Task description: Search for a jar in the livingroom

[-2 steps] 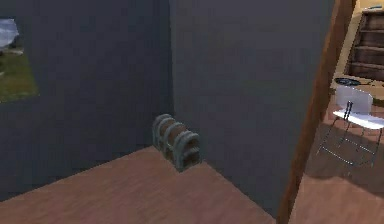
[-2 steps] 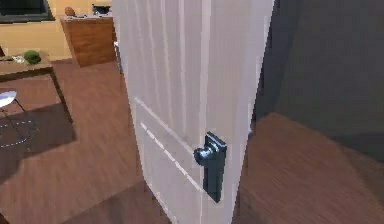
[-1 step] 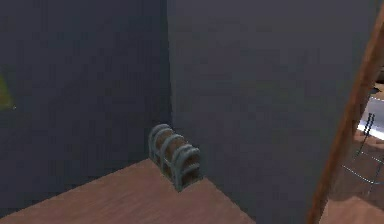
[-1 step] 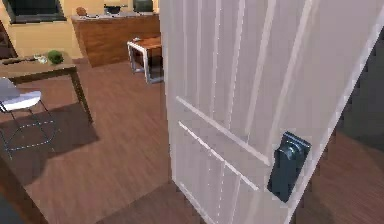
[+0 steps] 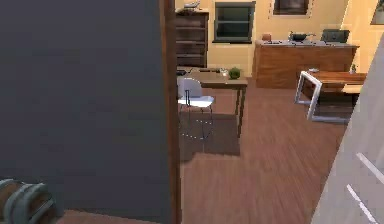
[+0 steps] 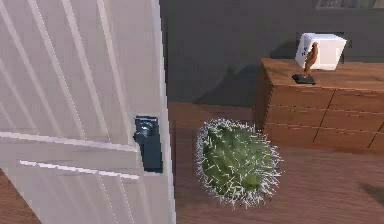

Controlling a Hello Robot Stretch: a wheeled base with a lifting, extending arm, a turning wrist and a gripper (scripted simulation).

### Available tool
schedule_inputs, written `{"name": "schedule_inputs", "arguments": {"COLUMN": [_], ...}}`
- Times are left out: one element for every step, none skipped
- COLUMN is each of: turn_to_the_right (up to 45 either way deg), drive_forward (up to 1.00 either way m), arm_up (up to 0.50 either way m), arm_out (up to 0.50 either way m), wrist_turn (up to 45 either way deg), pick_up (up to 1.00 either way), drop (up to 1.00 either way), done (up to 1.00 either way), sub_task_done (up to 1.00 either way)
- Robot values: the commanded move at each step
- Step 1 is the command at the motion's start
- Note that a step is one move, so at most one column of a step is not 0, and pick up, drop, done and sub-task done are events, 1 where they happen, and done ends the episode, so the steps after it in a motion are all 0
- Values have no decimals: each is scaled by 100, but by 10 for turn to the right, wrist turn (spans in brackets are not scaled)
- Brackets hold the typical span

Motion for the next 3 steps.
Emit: {"name": "schedule_inputs", "arguments": {"turn_to_the_right": [210, 0, 30], "drive_forward": [0, 100, 0], "arm_up": [0, 0, 0], "arm_out": [0, 0, 0], "wrist_turn": [0, 0, 0], "pick_up": [0, 0, 0], "drop": [0, 0, 0], "done": [0, 0, 0], "sub_task_done": [0, 0, 0]}}
